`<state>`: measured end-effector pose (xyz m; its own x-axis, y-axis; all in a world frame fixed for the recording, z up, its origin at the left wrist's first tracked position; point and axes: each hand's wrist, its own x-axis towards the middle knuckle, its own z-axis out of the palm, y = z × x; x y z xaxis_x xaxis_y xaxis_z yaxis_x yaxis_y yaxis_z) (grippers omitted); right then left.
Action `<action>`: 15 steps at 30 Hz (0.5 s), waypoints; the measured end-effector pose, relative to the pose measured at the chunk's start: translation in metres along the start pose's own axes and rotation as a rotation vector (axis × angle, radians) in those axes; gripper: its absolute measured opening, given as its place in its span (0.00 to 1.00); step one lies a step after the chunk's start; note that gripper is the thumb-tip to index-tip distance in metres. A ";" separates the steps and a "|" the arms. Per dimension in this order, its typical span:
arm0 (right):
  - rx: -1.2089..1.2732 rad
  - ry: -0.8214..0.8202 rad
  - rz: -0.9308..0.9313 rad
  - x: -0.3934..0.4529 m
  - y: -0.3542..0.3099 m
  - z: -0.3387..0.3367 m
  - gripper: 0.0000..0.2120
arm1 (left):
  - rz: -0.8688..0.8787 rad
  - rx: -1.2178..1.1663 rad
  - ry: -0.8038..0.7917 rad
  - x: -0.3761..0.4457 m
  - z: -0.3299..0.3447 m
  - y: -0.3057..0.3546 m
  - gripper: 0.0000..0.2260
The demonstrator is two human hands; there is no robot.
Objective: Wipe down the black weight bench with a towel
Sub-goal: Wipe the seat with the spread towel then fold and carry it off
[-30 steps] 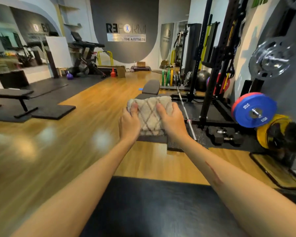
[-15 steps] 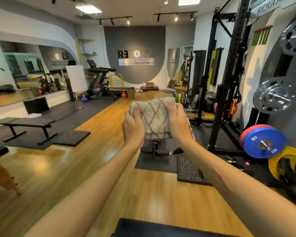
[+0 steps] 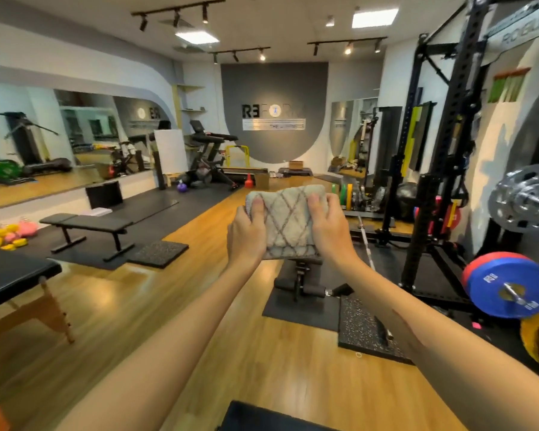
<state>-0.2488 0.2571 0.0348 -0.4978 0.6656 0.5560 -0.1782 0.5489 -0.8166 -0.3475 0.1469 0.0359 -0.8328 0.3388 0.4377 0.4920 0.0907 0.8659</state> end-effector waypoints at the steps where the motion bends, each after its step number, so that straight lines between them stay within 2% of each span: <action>1: 0.014 -0.021 -0.006 0.001 0.000 0.003 0.11 | -0.002 0.026 0.020 -0.003 -0.004 0.001 0.23; 8: 0.151 -0.166 -0.012 -0.004 -0.005 0.052 0.17 | -0.042 0.106 0.221 -0.016 -0.051 -0.011 0.23; 15: 0.264 -0.384 -0.033 -0.032 -0.031 0.123 0.17 | -0.090 0.186 0.431 -0.037 -0.126 -0.031 0.28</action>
<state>-0.3322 0.1567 0.0229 -0.7576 0.3874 0.5253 -0.3844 0.3857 -0.8388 -0.3641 0.0131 0.0235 -0.8842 -0.0938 0.4576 0.4174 0.2810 0.8642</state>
